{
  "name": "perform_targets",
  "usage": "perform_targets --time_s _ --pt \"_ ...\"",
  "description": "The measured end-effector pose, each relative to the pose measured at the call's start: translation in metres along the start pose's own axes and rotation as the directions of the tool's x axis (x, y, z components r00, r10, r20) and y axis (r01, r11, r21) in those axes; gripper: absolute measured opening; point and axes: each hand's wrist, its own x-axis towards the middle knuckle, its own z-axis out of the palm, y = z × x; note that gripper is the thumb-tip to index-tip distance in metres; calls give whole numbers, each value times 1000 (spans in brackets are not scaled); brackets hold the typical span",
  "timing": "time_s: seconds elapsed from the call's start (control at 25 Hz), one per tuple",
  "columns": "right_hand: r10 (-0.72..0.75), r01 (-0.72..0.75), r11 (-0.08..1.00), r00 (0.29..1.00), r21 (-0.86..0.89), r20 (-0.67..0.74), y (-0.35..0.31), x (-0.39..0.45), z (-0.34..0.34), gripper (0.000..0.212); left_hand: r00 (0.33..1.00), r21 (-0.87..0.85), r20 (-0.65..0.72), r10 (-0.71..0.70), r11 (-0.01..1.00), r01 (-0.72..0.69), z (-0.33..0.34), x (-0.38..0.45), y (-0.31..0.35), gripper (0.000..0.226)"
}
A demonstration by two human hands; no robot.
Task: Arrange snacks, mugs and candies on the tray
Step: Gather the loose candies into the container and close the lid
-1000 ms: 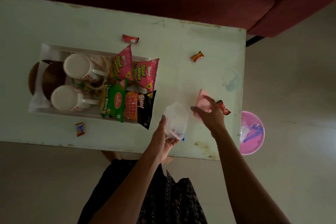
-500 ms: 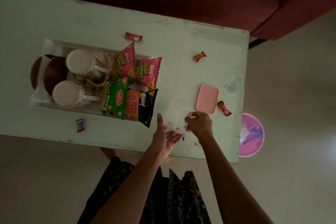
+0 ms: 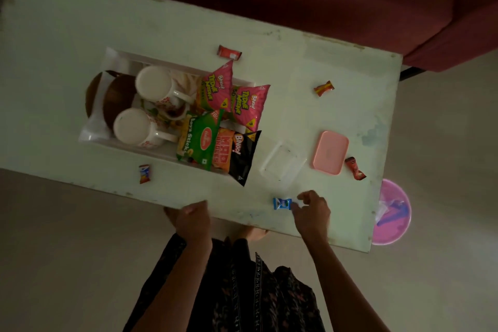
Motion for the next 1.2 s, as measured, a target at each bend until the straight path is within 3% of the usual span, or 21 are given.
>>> perform_targets --time_s 0.08,0.12,0.2,0.28,0.48,0.56,0.68,0.8,0.92,1.04,1.2 --pt "-107 114 986 992 -125 66 2 -9 14 40 963 33 -249 105 994 -100 -21 22 7 39" --pt "-143 153 975 987 -163 73 1 -12 21 46 935 41 -310 170 985 -165 -29 36 12 49" --pt "-192 205 952 978 -229 78 -1 -16 30 48 884 147 -343 317 948 -283 -41 69 22 65" --pt "-230 246 925 969 -290 89 -2 -16 36 37 853 237 -330 404 910 -339 -48 100 35 72" --pt "-259 278 911 960 -303 102 6 -10 40 9 853 367 -205 480 846 -387 -46 135 44 41" --pt "-232 252 934 967 -252 107 9 -6 40 9 855 318 -182 485 852 -415 -43 130 38 31" --pt "-171 179 974 983 -135 72 14 -4 36 11 876 187 -136 463 880 -436 -35 99 24 33" --pt "-54 54 998 998 10 29 17 -6 26 10 894 211 128 430 868 -449 -15 44 3 25" --pt "16 -3 984 997 177 -75 10 -13 7 6 747 103 428 508 794 -599 14 -29 -8 11" --pt "-44 105 948 978 301 -203 -6 -15 -11 5 605 -36 443 662 687 -725 48 -81 15 8" --pt "-106 196 912 961 361 -254 -37 -6 -23 11 631 -16 389 672 689 -724 84 -95 63 17"
